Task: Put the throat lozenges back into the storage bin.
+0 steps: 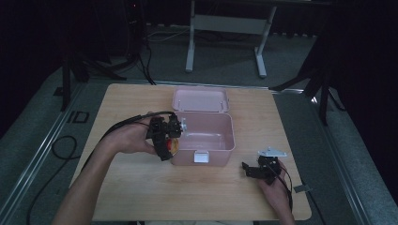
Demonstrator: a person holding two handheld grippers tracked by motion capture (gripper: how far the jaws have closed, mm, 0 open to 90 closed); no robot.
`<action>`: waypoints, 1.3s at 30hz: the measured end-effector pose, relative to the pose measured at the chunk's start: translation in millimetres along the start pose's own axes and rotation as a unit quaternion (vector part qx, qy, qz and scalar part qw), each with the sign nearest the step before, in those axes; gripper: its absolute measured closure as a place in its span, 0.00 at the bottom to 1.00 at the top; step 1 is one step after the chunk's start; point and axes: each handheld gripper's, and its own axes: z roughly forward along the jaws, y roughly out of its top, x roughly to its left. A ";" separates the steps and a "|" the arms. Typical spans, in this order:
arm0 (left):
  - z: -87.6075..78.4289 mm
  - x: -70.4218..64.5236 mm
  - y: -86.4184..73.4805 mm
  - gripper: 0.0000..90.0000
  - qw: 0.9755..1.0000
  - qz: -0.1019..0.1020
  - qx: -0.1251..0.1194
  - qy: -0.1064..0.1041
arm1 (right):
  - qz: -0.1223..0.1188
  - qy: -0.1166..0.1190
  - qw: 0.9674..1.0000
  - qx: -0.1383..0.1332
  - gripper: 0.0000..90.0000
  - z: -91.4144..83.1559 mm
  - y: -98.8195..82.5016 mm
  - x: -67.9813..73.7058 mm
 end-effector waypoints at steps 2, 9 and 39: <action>-0.5 1.2 2.7 0.23 1.000 0.001 0.001 0.001 | 0.000 0.000 1.000 0.000 0.14 0.0 0.0 0.0; -0.8 6.8 9.2 0.23 1.000 -0.003 -0.004 -0.001 | 0.000 0.000 1.000 0.000 0.14 0.0 0.0 0.0; 9.4 25.0 21.2 0.23 0.999 -0.028 -0.015 -0.010 | 0.000 0.000 1.000 0.000 0.14 0.1 0.0 0.1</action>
